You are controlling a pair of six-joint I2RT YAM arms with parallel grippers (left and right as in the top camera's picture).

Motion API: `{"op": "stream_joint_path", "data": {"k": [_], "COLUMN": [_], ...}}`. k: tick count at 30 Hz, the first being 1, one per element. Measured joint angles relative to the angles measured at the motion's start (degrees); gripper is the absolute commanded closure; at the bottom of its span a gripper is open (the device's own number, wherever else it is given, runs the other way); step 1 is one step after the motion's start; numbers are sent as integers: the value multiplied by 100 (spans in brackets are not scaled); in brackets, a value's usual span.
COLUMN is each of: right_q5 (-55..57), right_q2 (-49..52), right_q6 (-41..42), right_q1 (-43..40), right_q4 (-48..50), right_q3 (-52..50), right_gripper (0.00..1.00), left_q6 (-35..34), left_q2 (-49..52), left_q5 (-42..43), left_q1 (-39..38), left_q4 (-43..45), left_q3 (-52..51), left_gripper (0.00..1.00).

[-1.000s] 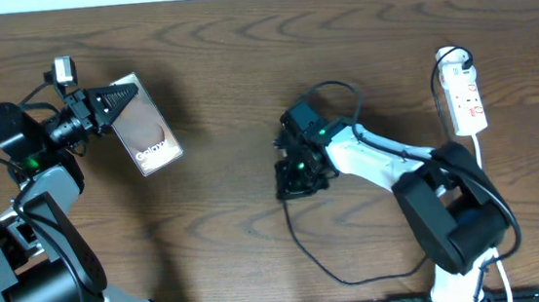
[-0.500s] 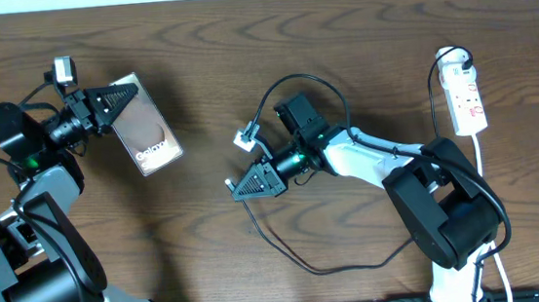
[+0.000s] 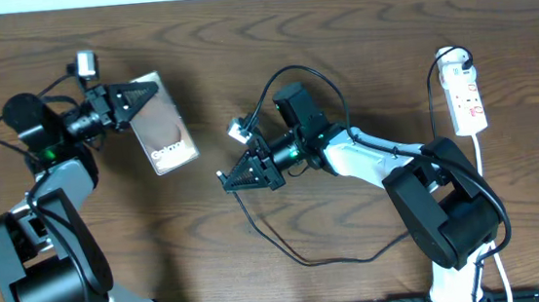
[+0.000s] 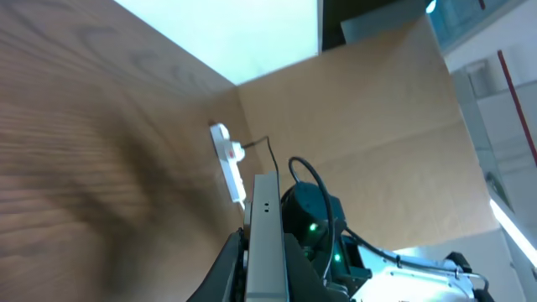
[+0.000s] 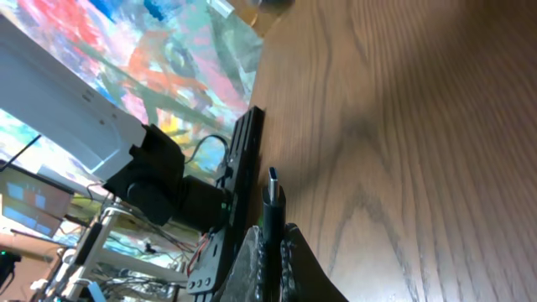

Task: Plug charger to phone and switch on socket
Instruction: 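Lift the plug and carry it left toward the phone's bottom edge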

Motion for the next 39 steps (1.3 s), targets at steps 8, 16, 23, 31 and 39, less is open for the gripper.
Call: {"op": "stream_joint_path", "data": {"k": [8, 16, 23, 31, 39], "right_q5": [-415, -678, -901, -868, -737], "right_q2": [0, 46, 422, 442, 442], "right_q6": [96, 122, 332, 1010, 1266], "right_q1": [2, 7, 9, 11, 13], "right_q4": [603, 997, 1578, 2371, 2389], "right_q3": [0, 0, -2, -4, -4], "right_gripper": [99, 99, 99, 99, 99], "left_q6": [15, 107, 109, 111, 109], "left_q2": [0, 0, 0, 0, 0], "left_q5": [0, 2, -2, -109, -669], "left_q1": [-284, -280, -280, -302, -555], "left_q4": [9, 81, 98, 98, 96], "left_q3": [0, 0, 0, 0, 0], "left_gripper": [93, 92, 93, 93, 93]}}
